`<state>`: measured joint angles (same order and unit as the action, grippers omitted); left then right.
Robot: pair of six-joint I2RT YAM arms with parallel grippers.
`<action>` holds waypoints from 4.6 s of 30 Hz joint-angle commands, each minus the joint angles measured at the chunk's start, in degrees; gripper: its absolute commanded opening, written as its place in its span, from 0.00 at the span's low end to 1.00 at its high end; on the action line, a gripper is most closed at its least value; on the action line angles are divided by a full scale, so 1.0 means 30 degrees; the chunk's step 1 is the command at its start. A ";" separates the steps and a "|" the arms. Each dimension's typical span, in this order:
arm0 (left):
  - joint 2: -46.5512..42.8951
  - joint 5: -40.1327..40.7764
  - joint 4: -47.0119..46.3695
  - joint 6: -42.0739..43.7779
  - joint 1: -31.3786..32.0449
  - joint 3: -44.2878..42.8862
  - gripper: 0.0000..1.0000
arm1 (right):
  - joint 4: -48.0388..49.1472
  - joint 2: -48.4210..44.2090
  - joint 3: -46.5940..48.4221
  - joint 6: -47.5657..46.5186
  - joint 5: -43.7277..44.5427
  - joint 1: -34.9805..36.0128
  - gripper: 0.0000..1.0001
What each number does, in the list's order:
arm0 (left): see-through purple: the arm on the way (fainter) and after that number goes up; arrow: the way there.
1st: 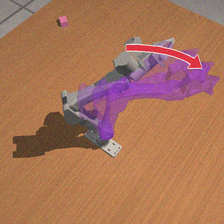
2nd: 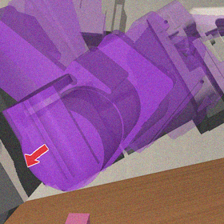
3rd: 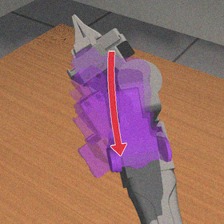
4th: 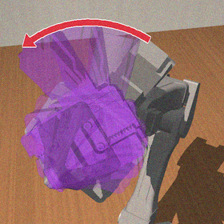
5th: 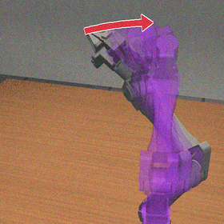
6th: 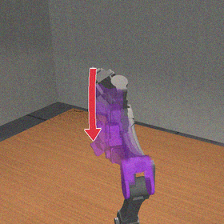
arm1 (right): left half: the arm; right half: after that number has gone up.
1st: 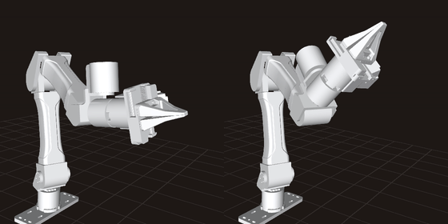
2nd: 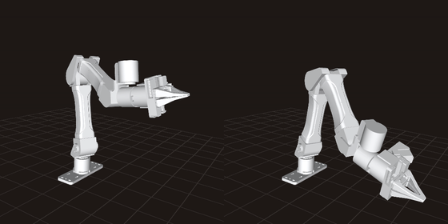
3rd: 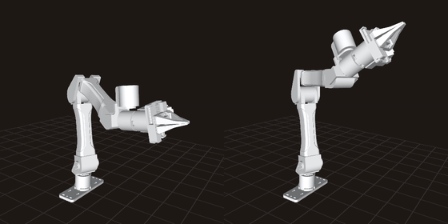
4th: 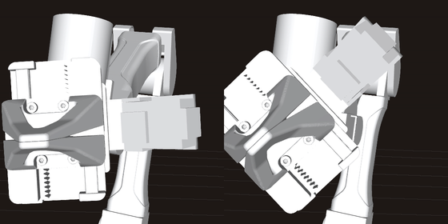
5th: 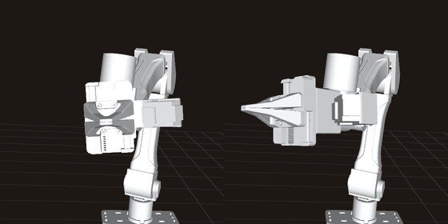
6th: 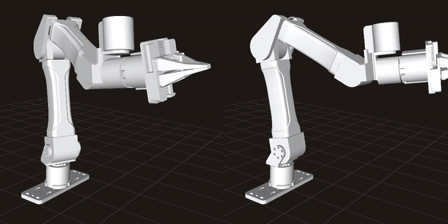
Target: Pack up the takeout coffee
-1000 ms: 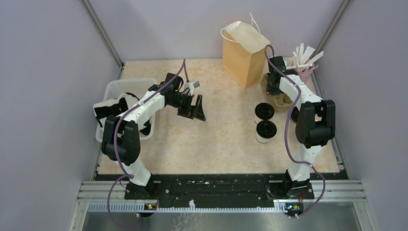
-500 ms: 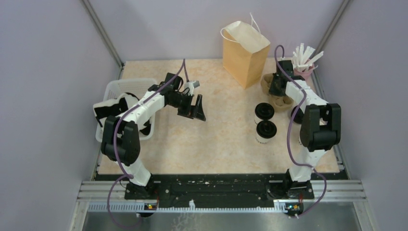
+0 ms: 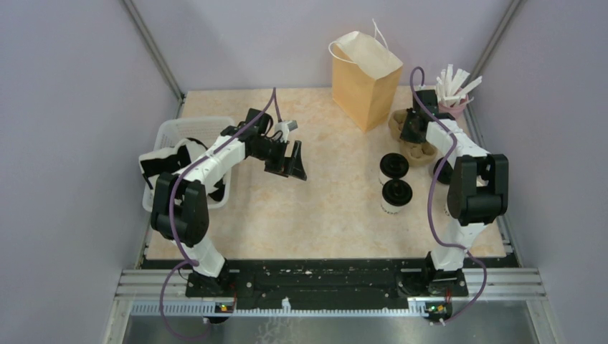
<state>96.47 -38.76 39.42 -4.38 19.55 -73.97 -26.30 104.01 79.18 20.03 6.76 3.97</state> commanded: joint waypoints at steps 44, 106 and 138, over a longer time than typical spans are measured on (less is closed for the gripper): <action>-0.0486 -0.0523 -0.0755 0.0084 -0.0015 0.0109 0.98 | 0.0187 -0.1307 0.0189 -0.4004 0.9097 0.3394 0.00; -0.5400 0.3405 -0.2444 -1.3768 0.2243 -0.3183 0.75 | -0.5794 -1.3330 -0.2620 -0.4619 0.2843 1.6414 0.00; -0.6317 0.2600 -0.5498 -1.2503 0.3058 -0.0840 0.00 | -0.7597 -1.3583 -0.1244 -0.2116 0.0933 1.5866 0.67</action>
<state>82.41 -29.39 31.55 -43.68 28.88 -78.48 -46.00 66.00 71.35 8.75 15.44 55.02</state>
